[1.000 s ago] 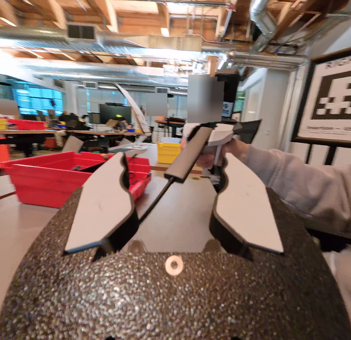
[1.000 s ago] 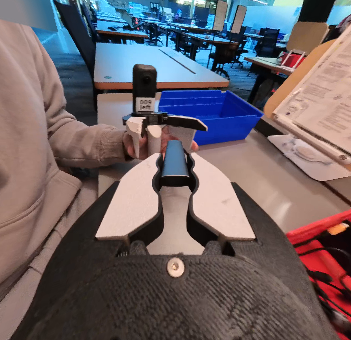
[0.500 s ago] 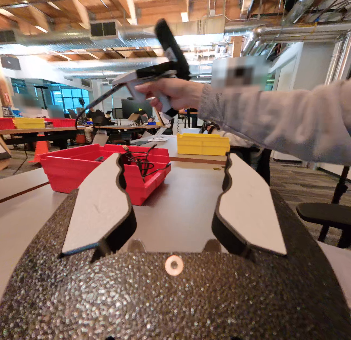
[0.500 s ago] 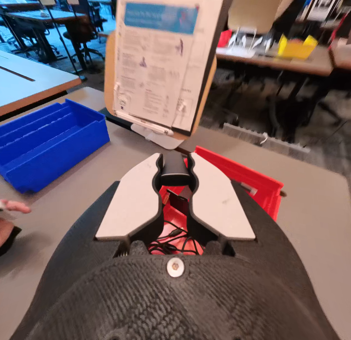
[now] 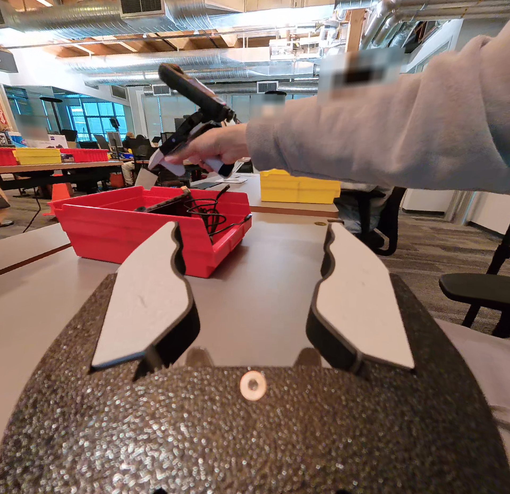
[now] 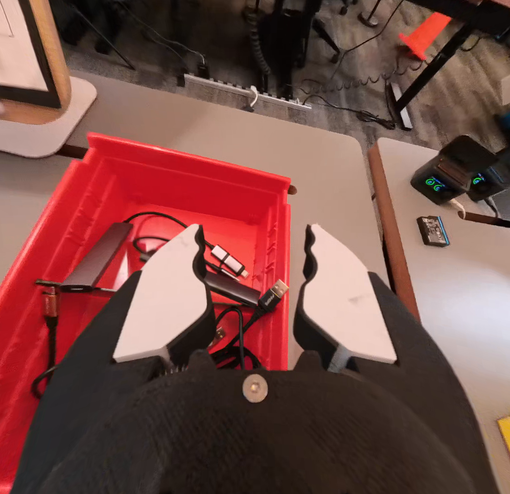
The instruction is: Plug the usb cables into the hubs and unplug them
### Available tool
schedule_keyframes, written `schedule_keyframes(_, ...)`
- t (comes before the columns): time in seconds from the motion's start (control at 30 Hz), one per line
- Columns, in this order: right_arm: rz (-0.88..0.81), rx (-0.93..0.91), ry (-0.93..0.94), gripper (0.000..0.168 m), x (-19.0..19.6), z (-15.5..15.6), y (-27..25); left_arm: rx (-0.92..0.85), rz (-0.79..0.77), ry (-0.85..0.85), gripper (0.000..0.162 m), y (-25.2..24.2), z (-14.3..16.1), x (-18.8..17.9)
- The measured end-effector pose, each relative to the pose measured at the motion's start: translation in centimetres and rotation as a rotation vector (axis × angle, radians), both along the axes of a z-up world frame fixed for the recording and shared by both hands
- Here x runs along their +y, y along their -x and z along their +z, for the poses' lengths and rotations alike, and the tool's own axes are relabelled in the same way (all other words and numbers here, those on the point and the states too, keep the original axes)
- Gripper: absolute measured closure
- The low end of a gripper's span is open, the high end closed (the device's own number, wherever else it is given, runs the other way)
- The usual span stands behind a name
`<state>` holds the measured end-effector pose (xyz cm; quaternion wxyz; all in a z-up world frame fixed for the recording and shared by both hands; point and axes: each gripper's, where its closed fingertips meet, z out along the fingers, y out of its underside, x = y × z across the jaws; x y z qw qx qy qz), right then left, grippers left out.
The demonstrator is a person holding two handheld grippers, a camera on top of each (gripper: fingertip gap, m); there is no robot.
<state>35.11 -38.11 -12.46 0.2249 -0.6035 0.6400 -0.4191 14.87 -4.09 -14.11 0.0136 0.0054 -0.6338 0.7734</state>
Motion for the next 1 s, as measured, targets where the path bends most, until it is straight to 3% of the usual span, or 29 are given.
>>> schedule_keyframes(0.17,0.068,-0.140,-0.077,0.108,2.0,1.4,3.7,-0.026,-0.002,-0.026,0.066,0.3,-0.5,-0.4)
schedule_keyframes(0.37,0.092,-0.345,-0.076,0.121,6.2,0.3,15.0,-0.059,0.028,-0.083,0.069,0.5,-1.3,-1.0)
schedule_keyframes(0.47,0.120,-0.388,-0.091,0.127,8.1,-2.2,19.6,-0.056,0.189,-0.281,0.088,-1.6,-4.2,-1.8)
schedule_keyframes(0.53,0.139,-0.351,-0.078,0.125,8.4,-4.0,21.4,-0.029,0.363,-0.475,0.083,-4.0,-7.0,-1.7)
schedule_keyframes(0.6,0.140,-0.319,-0.044,0.123,8.0,-4.8,22.2,0.009,0.449,-0.566,0.084,-5.0,-8.2,-2.2)
schedule_keyframes(0.77,0.230,-0.305,-0.070,0.115,8.5,-3.9,22.4,0.184,0.424,-0.626,0.092,-5.3,-9.0,-7.7)
schedule_keyframes(0.87,0.238,-0.340,-0.088,0.118,8.5,-3.3,23.3,0.275,0.421,-0.632,0.095,-5.7,-8.4,-11.3)
schedule_keyframes(1.0,0.267,-0.399,-0.157,0.121,8.8,-1.6,24.2,0.243,0.551,-0.667,0.103,-8.4,-7.9,-14.3)
